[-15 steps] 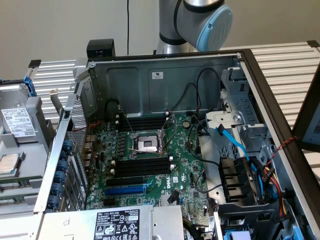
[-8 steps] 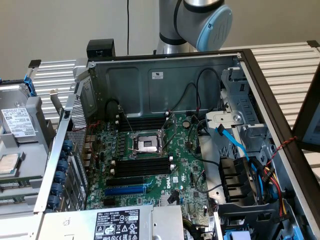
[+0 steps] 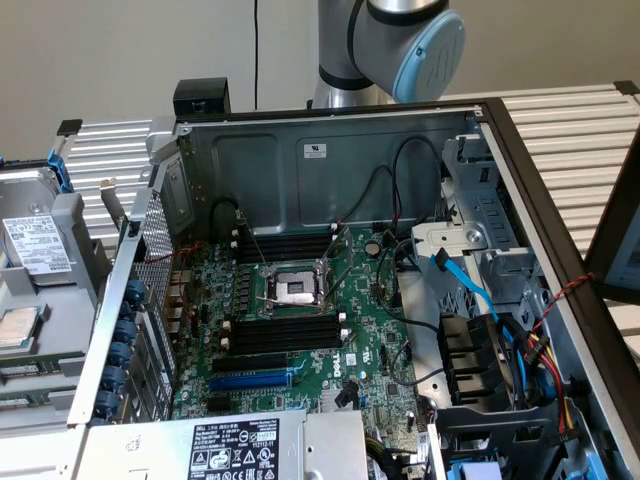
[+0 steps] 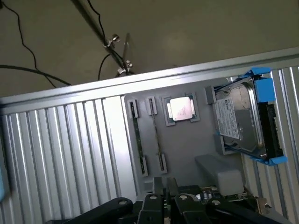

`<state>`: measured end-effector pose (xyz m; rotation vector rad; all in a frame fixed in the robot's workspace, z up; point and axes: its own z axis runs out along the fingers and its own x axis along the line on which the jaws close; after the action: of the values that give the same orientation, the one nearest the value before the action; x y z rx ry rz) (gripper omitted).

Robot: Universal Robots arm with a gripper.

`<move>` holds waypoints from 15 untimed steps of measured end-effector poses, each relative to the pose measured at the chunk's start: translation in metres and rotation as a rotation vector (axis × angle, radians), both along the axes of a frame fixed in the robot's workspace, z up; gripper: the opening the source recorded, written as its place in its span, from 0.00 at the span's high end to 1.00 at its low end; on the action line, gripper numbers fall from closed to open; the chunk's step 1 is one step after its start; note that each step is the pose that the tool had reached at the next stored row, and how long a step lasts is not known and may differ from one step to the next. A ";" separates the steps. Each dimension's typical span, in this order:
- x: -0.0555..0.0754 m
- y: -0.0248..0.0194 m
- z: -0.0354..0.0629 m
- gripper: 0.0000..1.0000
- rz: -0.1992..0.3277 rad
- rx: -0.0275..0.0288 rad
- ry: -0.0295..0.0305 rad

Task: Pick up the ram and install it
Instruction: 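Pick up the ram and move it above insertion slot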

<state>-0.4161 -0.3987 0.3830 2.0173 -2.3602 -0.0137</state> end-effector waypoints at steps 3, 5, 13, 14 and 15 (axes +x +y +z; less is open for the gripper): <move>0.000 0.0000 -0.0034 0.82 0.054 -0.0004 0.0000; 0.000 0.0000 -0.0072 0.82 0.087 -0.0004 0.0000; -0.003 0.0000 -0.0218 0.82 0.162 -0.0004 -0.0001; -0.004 0.0000 -0.0236 0.82 0.165 -0.0003 -0.0001; -0.004 0.0000 -0.0254 0.82 0.168 -0.0004 0.0000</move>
<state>-0.4205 -0.3987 0.3577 2.2075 -2.1822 -0.0084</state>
